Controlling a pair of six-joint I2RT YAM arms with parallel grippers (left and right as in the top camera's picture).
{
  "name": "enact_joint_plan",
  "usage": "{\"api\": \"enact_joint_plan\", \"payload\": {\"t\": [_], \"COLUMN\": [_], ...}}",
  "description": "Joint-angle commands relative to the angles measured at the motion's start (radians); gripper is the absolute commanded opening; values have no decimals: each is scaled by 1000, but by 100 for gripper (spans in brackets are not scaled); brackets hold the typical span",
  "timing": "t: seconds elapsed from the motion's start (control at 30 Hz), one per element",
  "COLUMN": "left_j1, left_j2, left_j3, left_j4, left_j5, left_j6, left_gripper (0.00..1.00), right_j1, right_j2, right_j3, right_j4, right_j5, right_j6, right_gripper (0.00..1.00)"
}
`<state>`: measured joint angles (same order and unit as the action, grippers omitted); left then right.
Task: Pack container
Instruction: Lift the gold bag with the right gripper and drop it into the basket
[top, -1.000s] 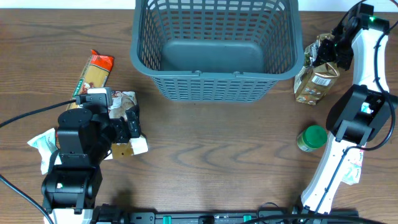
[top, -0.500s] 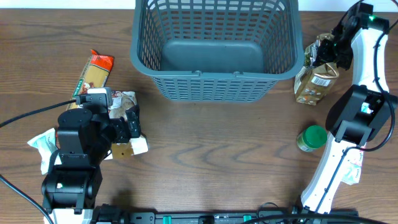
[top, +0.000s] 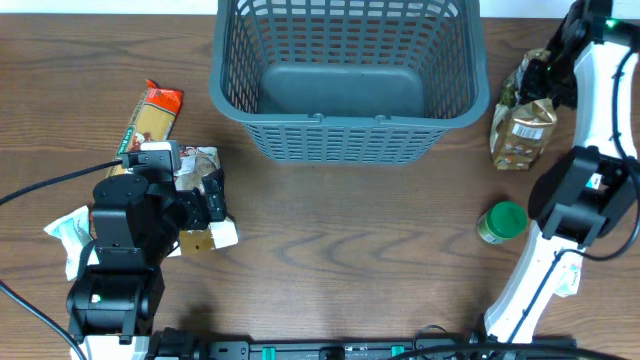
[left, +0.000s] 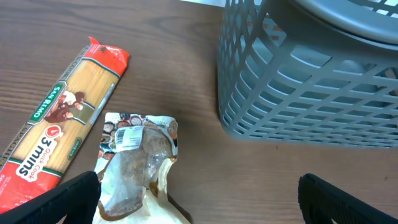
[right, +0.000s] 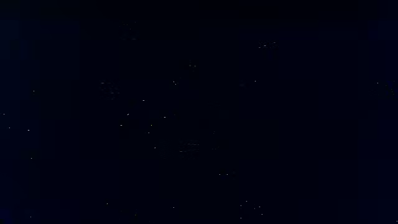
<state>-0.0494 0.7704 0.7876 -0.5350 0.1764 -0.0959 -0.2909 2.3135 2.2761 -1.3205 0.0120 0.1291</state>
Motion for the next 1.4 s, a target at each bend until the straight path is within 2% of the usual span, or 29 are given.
{"api": "enact_joint_plan", "payload": {"t": [0.0,0.17,0.37,0.53,0.67,0.83,0.97,1.1,1.23,1.37], "left_j1": [-1,-1,-2,-2,-2,-2,-2,-2,-2,-2], "left_j2": [-1,-1,-1,-1,-1,-1,-1,-1,-1,-1], "left_j3": [16,16,16,16,16,16,16,16,16,16], "left_j4": [0,0,0,0,0,0,-1,-8,-15,-18], "left_j5": [-11,-11,-11,-11,-11,-11,-11,-10,-10,-10], "left_j6": [17,17,17,16,16,16,16,16,16,16], "left_gripper": [98,98,98,98,99,99,98,98,98,98], "right_j1": [3,9,66,193,356,557,640,671,668,665], "right_j2": [-151,-261,-443,-585,-636,-613,-550,-461,-350,-245], "right_j3": [17,17,17,17,17,16,16,16,16,16], "right_j4": [7,47,153,290,369,392,361,313,243,199], "right_j5": [15,14,14,14,14,-4,-54,-63,-144,-159], "right_j6": [5,3,-89,-210,-361,-544,-643,-708,-838,-853], "right_gripper": [1,1,1,1,1,1,1,1,1,1]}}
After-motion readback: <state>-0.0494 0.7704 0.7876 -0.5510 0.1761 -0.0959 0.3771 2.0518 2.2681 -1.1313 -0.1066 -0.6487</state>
